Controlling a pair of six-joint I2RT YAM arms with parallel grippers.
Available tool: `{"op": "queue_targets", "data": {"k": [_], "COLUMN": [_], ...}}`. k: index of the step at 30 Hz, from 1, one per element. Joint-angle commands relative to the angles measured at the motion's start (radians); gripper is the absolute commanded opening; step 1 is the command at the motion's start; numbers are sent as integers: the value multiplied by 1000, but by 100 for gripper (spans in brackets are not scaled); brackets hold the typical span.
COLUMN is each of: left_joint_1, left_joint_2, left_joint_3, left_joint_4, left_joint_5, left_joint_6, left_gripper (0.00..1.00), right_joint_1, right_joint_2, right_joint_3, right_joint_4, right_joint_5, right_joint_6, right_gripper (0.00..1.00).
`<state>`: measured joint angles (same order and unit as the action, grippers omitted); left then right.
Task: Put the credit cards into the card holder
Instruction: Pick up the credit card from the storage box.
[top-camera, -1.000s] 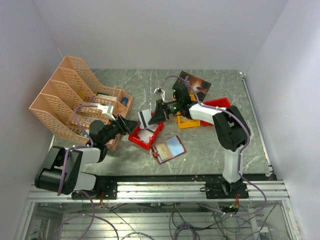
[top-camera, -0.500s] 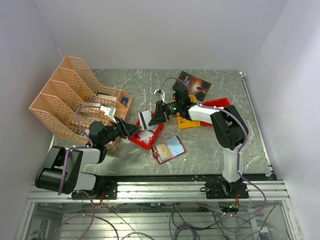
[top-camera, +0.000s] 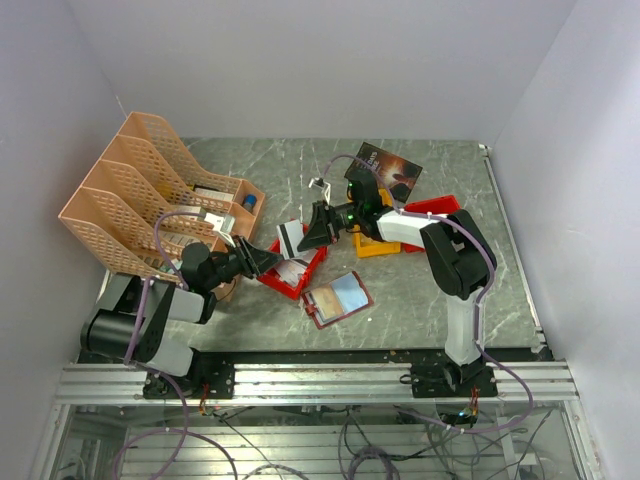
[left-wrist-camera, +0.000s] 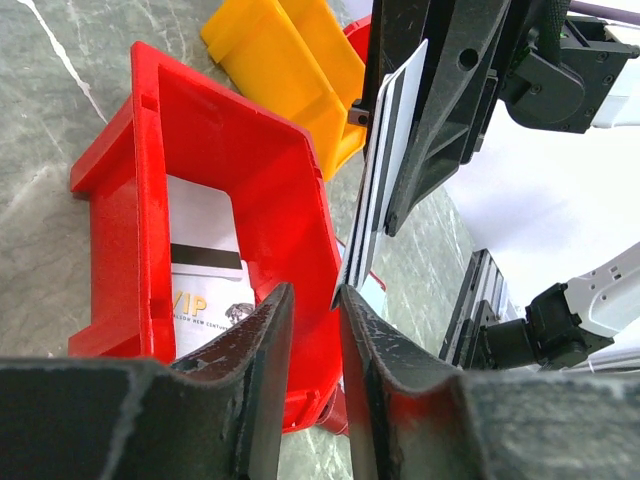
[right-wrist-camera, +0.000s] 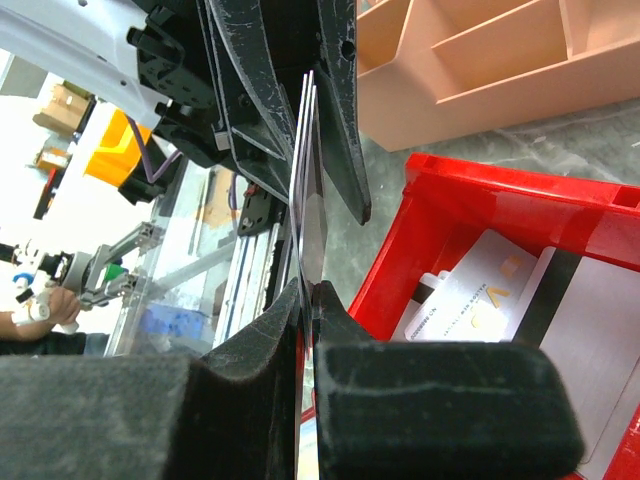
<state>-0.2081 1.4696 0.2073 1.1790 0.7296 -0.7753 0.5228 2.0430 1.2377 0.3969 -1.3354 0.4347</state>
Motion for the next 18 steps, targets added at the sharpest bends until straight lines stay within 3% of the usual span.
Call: {"op": "queue_targets", "data": {"k": [1, 8, 13, 18], "left_joint_1": [13, 19, 19, 19], "left_joint_2": [9, -39, -56, -43], "left_joint_3": [9, 9, 25, 43], "left_joint_4": [85, 21, -34, -28], "left_joint_5": [13, 9, 6, 26], "left_joint_6": [9, 38, 62, 59], "left_gripper": [34, 34, 25, 23], "right_joint_1": [-3, -3, -2, 3], "right_joint_2": [10, 14, 15, 19], "right_joint_3": [-6, -2, 2, 3], "right_joint_4": [31, 7, 3, 1], "right_joint_5": [-27, -24, -24, -27], "right_joint_6": [13, -2, -4, -2], "right_gripper": [0, 0, 0, 0]}}
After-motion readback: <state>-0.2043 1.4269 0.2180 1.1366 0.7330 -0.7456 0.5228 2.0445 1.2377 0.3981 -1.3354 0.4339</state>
